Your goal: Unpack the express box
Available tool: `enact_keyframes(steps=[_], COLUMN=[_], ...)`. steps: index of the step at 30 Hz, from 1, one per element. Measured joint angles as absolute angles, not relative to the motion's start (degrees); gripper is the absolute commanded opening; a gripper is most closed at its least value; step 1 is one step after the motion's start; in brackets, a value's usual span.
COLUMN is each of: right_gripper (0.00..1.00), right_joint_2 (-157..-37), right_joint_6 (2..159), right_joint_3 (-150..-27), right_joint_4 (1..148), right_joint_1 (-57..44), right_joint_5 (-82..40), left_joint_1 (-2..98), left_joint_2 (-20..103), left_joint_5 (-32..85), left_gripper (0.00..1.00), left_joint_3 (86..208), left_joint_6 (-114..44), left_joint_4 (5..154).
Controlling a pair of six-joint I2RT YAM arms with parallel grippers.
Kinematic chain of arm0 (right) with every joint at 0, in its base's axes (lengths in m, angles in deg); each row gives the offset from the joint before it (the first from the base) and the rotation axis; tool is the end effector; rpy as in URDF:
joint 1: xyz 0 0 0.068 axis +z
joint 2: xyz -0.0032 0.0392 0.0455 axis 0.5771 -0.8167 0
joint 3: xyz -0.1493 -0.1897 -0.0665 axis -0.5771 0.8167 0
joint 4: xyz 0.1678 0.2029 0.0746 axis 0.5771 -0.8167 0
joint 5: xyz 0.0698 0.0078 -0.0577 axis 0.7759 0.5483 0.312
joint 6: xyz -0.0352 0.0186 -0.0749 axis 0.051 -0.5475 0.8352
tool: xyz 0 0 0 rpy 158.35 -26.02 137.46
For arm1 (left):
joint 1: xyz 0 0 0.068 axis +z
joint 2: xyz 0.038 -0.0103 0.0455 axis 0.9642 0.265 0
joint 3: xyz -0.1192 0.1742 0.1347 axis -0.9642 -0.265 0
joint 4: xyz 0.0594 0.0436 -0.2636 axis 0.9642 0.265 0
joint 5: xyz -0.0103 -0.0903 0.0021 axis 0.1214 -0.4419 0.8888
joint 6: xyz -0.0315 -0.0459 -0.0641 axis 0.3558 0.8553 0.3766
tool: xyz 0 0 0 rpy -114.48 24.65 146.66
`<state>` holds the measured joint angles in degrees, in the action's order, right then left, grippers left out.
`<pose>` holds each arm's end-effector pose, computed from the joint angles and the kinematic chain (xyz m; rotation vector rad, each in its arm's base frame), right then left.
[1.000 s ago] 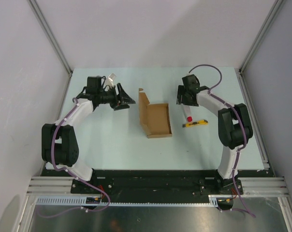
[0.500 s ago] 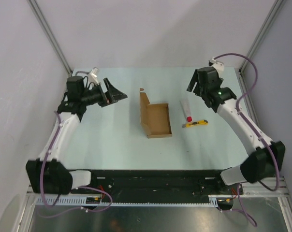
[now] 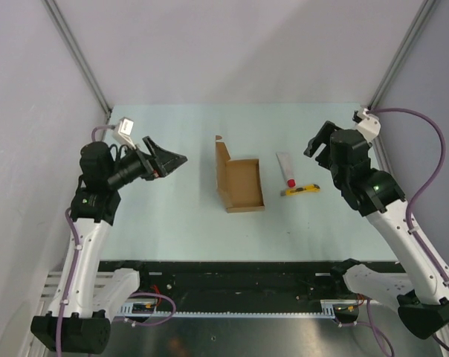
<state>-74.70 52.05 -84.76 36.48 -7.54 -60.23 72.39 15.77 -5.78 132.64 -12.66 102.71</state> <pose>0.2450 0.0844 0.3783 0.4737 1.8876 0.1711 0.2368 -0.0577 0.3634 0.0113 1.8770 -1.0786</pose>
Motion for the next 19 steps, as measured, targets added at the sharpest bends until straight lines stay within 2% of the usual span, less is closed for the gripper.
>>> enact_keyframes(steps=[6,19], right_gripper=[0.82,0.82], right_joint_2=[-72.1,-68.3], right_joint_6=[55.5,59.5], right_joint_3=[-84.2,-84.0], right_joint_4=[36.2,36.8], right_joint_1=[-7.2,-6.8], right_joint_5=[-61.1,-62.7], left_joint_1=[72.4,72.4], left_joint_2=[13.9,9.6], left_joint_5=[-1.5,-0.9], left_gripper=[1.00,1.00], left_joint_3=[129.4,129.4], left_joint_6=[-10.8,-9.8], left_joint_4=[105.4,105.2])
